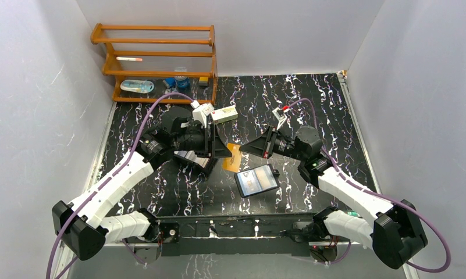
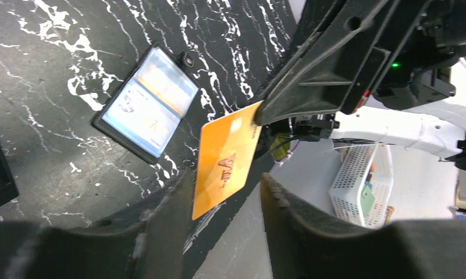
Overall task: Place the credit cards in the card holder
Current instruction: Pick up the credit card from the storage box, then insert the credit card into the card holder.
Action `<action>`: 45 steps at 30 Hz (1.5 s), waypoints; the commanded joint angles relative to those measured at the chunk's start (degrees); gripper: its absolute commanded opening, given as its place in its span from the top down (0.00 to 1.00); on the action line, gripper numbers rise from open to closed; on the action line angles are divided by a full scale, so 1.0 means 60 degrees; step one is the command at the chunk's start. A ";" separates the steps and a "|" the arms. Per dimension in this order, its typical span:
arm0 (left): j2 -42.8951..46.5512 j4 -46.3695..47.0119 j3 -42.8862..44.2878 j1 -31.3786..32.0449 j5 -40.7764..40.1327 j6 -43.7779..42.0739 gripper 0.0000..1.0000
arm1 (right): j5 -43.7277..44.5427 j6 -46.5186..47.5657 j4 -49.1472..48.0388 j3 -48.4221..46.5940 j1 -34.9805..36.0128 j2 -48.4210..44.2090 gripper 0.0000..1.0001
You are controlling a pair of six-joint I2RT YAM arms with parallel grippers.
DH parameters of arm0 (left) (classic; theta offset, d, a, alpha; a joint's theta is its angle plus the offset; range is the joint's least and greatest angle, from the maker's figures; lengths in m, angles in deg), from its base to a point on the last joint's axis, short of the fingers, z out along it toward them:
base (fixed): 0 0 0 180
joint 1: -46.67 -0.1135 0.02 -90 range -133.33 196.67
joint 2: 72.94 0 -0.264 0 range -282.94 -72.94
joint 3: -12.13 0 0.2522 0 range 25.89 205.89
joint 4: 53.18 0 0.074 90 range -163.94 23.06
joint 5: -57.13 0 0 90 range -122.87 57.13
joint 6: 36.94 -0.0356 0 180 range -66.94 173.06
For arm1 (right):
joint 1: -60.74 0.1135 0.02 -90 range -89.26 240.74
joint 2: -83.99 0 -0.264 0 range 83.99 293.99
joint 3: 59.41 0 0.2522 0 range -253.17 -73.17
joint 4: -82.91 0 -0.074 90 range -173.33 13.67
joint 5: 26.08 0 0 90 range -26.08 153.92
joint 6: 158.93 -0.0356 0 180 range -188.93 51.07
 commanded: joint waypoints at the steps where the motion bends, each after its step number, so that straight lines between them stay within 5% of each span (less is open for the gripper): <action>1: 0.0156 0.0842 -0.0124 0.0017 0.0887 0.0398 0.63 | -0.0140 -0.0184 -0.0859 -0.0228 -0.0064 0.0098 1.00; 6: 0.0052 0.0931 -0.0226 0.0016 0.0983 0.0394 0.70 | -0.0217 -0.0382 -0.1227 -0.0123 -0.0057 0.0276 1.00; 10: -0.0033 0.0976 -0.0408 0.0016 0.0919 0.0351 0.56 | -0.0399 -0.0615 -0.1581 -0.0082 -0.0077 0.0400 1.00; 14: -0.0033 0.1135 -0.0497 0.0016 0.0879 0.0352 0.55 | -0.0395 -0.0668 -0.1653 -0.0056 -0.0075 0.0416 1.00; 18: 0.0012 0.1208 -0.0526 0.0016 0.0873 0.0353 0.68 | -0.0395 -0.0814 -0.1861 0.0005 -0.0071 0.0501 1.00; 20: 0.0097 0.1241 -0.0585 0.0016 0.0781 0.0368 0.87 | -0.0293 -0.0757 -0.1650 0.0006 -0.0087 0.0504 1.00; 23: 0.0229 0.1340 -0.0756 0.0016 0.0556 0.0457 1.00 | 0.0249 -0.0278 -0.0233 -0.0032 -0.0140 0.0263 0.81; 25: 0.0218 0.1528 -0.1003 0.0016 0.0395 0.0699 1.00 | 0.1059 0.0363 0.1357 -0.0195 -0.0158 -0.0134 0.64; 28: 0.0042 0.2098 -0.1473 0.0038 0.0102 0.1409 1.00 | 0.2540 0.1414 0.4026 -0.0662 -0.0161 -0.0568 0.52; 38: -0.1617 0.5164 -0.2973 0.1108 -0.1054 0.3928 1.00 | 0.5998 0.2558 0.8351 -0.0966 -0.0152 -0.0203 0.49; 45: -0.3201 0.6618 -0.3257 0.1510 -0.1732 0.4397 1.00 | 0.6017 0.2733 0.8309 -0.0436 -0.0147 0.0652 0.48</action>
